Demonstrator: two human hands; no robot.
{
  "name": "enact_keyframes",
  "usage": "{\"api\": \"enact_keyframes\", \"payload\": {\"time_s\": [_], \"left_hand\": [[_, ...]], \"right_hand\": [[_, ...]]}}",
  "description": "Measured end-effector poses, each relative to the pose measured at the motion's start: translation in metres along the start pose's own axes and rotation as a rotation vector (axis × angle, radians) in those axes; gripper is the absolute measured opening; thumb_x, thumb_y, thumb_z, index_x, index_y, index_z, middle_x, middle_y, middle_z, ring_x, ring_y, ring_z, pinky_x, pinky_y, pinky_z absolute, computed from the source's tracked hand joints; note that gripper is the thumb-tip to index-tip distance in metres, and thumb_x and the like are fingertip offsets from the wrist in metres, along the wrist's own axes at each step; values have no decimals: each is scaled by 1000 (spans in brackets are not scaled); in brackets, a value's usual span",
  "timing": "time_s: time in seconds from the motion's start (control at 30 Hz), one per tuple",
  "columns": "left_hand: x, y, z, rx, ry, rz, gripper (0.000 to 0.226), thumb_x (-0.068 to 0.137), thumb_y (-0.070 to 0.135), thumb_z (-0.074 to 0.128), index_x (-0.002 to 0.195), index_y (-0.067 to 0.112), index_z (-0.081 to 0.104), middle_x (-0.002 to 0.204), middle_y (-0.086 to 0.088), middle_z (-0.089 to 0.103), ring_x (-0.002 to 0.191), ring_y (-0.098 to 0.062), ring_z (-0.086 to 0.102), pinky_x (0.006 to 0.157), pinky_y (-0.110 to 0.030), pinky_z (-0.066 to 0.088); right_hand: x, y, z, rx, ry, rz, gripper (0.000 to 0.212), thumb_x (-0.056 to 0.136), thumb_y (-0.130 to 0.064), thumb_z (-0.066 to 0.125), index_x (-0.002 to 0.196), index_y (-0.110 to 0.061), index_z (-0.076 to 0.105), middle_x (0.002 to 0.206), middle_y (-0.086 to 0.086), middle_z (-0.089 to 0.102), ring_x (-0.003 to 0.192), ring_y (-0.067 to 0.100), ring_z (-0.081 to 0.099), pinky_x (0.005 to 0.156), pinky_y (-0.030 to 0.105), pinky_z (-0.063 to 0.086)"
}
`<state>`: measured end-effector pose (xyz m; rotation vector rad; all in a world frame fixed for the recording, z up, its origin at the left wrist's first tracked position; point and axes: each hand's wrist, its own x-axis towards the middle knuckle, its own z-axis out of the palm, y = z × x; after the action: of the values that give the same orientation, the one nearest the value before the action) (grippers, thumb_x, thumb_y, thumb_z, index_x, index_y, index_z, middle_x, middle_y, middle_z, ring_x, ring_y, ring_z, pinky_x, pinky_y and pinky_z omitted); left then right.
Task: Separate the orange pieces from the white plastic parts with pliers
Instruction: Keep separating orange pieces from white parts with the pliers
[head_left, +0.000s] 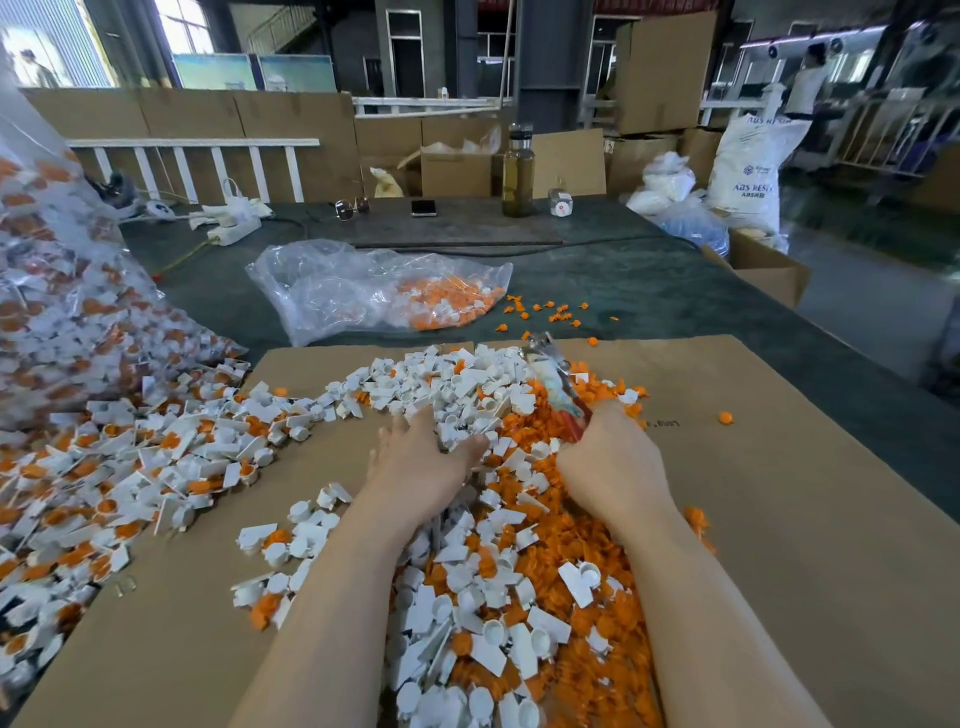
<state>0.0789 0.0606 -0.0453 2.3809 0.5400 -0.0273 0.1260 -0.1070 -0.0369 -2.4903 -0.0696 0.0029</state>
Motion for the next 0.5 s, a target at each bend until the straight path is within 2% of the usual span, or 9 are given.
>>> {"api": "enact_keyframes", "payload": {"time_s": [0.1, 0.17, 0.23, 0.33, 0.4, 0.47, 0.5], "left_hand": [[-1, 1, 2, -17, -9, 40, 83, 94, 61, 49, 159, 23, 14, 166, -8, 11, 153, -27, 8, 123, -52, 14], [-1, 2, 2, -40, -16, 54, 85, 93, 61, 52, 159, 24, 13, 166, -7, 12, 152, -28, 14, 122, -52, 18], [-2, 1, 2, -76, -23, 64, 87, 91, 60, 57, 159, 26, 14, 166, -6, 14, 151, -29, 19, 120, -53, 23], [-3, -1, 1, -138, -39, 74, 91, 87, 57, 65, 158, 28, 17, 165, -3, 17, 150, -28, 20, 119, -53, 26], [-4, -1, -1, -177, -55, 87, 94, 82, 54, 72, 157, 30, 20, 165, -2, 18, 151, -26, 20, 119, -53, 25], [-4, -1, -3, -205, -70, 102, 99, 77, 51, 79, 156, 32, 23, 164, 0, 20, 150, -24, 22, 119, -52, 26], [-4, -2, -4, -215, -77, 106, 100, 74, 50, 81, 155, 33, 24, 164, 1, 21, 149, -23, 23, 119, -51, 27]], "right_hand": [[1, -3, 6, 63, -61, -96, 21, 87, -18, 54, 106, -17, 44, 82, -3, 54, 71, 15, 56, 54, 29, 40], [1, -5, 8, 127, -101, -142, 29, 88, -17, 54, 115, -19, 44, 87, -6, 53, 80, 18, 59, 62, 31, 45], [1, -6, 10, 226, -130, -182, 34, 89, -12, 53, 122, -17, 47, 90, -6, 55, 75, 13, 58, 57, 24, 42], [0, -9, 9, 385, -154, -221, 30, 89, -4, 50, 109, -26, 53, 95, -8, 60, 66, 6, 56, 50, 18, 40], [-1, -10, 7, 453, -143, -238, 33, 89, -1, 48, 96, -34, 50, 103, -14, 61, 78, 3, 60, 54, 13, 43], [-1, -10, 4, 478, -119, -253, 33, 90, -1, 47, 97, -33, 49, 105, -19, 61, 84, -1, 60, 58, 12, 43], [-1, -9, 4, 479, -103, -262, 33, 90, -1, 48, 101, -32, 49, 105, -20, 60, 80, -3, 60, 56, 12, 42]]}}
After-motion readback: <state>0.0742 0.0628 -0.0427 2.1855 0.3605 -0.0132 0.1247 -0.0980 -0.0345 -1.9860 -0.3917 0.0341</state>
